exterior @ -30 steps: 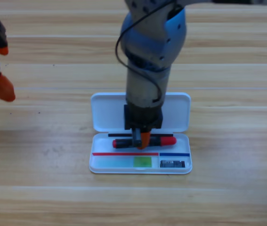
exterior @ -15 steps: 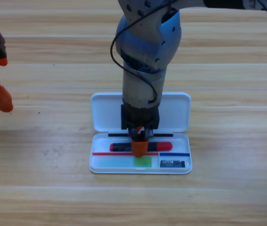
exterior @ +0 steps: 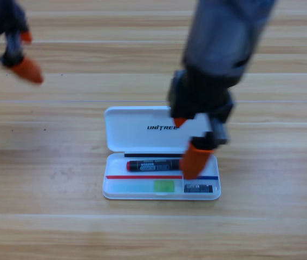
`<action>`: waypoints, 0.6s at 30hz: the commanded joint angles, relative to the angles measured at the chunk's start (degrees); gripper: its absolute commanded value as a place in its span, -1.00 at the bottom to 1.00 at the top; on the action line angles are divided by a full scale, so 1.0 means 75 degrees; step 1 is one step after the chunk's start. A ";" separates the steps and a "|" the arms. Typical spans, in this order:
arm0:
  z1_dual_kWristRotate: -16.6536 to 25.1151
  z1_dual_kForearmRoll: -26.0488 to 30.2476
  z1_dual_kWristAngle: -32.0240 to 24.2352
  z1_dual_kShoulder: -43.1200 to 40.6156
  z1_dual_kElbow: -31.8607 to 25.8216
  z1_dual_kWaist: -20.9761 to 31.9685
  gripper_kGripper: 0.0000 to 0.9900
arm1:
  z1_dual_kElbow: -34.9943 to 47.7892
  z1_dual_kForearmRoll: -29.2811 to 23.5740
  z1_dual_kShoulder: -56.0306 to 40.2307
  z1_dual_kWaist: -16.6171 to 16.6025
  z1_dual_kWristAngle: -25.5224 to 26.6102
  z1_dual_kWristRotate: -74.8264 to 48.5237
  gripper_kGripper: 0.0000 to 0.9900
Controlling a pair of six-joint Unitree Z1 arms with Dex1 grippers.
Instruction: Clean up eraser and pencils
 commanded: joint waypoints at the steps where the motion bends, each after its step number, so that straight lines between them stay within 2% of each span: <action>1: 0.0792 -0.0881 -0.0987 0.1477 -0.0554 0.0982 -0.36 | 0.1636 -0.1134 -0.1768 0.0258 0.0576 0.0665 0.95; 3: 0.1108 -0.1127 -0.1326 0.2004 -0.0918 0.1123 -0.99 | 0.2527 -0.2048 -0.2506 0.0258 0.0587 0.0970 0.98; 7: 0.1143 -0.1654 -0.2487 0.2825 -0.1375 0.1427 -1.00 | 0.4355 -0.3935 -0.3983 0.0199 0.0810 0.1521 1.00; 10: 0.1108 -0.1666 -0.3342 0.3457 -0.1738 0.1463 -1.00 | 0.5445 -0.5060 -0.4897 0.0094 0.1068 0.1778 1.00; 12: 0.1038 -0.1619 -0.3623 0.3692 -0.1832 0.1463 -1.00 | 0.6054 -0.5716 -0.5377 0.0094 0.1209 0.1896 1.00; 15: 0.1050 -0.1467 -0.4069 0.3985 -0.1972 0.1463 -1.00 | 0.6804 -0.6478 -0.5893 0.0094 0.1443 0.2013 1.00; 18: 0.1097 -0.1127 -0.4373 0.4254 -0.2218 0.1486 -1.00 | 0.6945 -0.6513 -0.6022 0.0094 0.1607 0.2036 1.00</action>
